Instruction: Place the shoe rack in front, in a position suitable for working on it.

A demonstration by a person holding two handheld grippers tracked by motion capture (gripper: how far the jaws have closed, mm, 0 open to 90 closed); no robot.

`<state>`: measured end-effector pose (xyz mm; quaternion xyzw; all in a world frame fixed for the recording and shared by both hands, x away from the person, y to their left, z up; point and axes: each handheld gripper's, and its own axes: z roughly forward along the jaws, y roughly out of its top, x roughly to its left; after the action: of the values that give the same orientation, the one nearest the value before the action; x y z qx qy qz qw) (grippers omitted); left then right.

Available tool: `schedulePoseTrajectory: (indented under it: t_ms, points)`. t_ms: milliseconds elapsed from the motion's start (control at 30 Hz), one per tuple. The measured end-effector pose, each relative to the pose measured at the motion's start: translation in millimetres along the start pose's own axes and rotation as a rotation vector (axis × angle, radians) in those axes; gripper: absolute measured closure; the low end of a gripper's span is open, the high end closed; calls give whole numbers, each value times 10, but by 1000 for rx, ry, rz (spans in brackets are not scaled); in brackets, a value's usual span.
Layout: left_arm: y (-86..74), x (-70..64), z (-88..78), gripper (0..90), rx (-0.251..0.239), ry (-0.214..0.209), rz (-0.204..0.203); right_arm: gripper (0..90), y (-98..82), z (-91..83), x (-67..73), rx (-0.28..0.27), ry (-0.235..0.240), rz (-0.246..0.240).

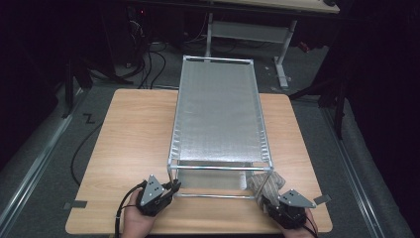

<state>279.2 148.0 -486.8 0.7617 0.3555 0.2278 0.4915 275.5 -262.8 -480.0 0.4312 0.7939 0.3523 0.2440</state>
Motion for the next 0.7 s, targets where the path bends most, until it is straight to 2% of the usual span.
schedulePoseTrajectory:
  t_ms: [133,367,400,533,700]
  points:
    - [-12,-21,-10,787,-3,18,16,618,-23,42,-11,27,-11,26]
    - [-38,-61,-34,793,10,31,19,605,21,-10,28,4,11,43]
    - [-37,-67,-35,793,11,34,24,603,37,-23,42,-5,11,29]
    - [-36,-74,-36,794,13,34,27,601,93,-97,83,-37,3,35]
    - [-33,-88,-33,793,15,34,32,601,178,-231,83,-120,-12,51]
